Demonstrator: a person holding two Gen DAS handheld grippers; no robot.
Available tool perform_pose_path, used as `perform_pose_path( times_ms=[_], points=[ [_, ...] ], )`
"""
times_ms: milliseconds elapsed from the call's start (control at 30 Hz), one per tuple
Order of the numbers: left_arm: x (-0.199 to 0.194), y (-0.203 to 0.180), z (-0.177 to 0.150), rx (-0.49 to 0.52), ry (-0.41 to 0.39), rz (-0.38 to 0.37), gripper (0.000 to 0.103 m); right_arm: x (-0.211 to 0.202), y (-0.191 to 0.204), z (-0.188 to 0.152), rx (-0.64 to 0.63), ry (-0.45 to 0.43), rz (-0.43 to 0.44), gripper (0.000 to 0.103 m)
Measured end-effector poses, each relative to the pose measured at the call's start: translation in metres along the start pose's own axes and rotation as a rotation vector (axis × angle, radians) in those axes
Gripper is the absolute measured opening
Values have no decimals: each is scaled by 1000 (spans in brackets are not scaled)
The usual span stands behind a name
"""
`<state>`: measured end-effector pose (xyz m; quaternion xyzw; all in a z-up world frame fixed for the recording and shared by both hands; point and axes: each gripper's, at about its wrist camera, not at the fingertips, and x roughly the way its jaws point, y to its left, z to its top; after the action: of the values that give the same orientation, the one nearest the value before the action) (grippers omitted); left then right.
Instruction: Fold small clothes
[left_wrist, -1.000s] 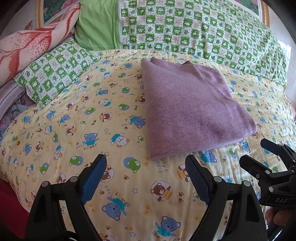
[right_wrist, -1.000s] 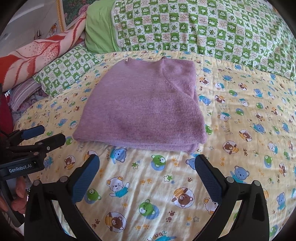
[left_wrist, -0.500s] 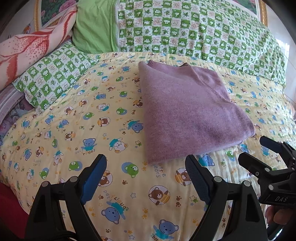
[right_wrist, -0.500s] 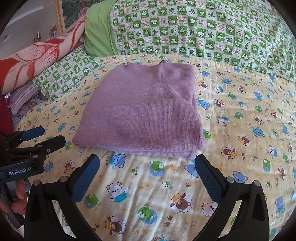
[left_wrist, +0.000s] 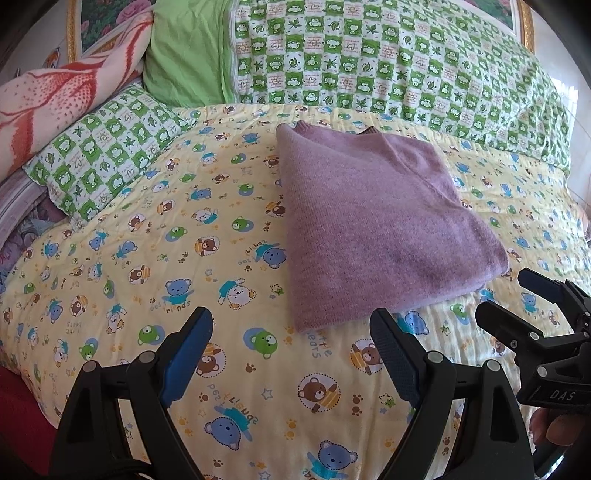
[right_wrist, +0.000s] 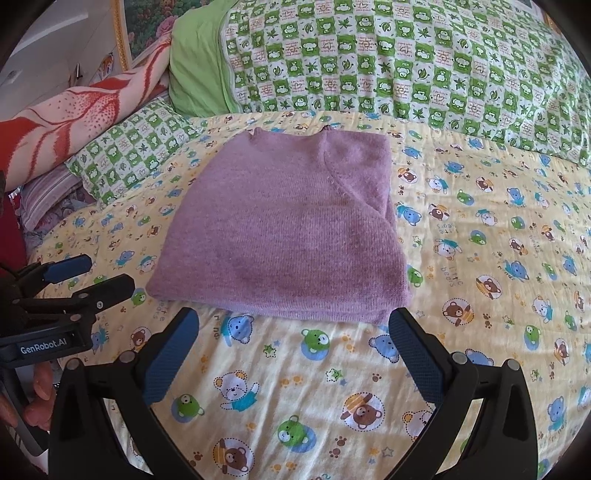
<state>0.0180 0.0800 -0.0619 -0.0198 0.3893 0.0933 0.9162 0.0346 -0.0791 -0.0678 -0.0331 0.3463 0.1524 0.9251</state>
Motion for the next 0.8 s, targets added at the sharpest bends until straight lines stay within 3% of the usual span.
perform_pose_path(
  times_ms=[800],
  points=[
    [2,0,0,-2,17,-1,88,-1,-1,5,4,-8,1,102]
  ],
)
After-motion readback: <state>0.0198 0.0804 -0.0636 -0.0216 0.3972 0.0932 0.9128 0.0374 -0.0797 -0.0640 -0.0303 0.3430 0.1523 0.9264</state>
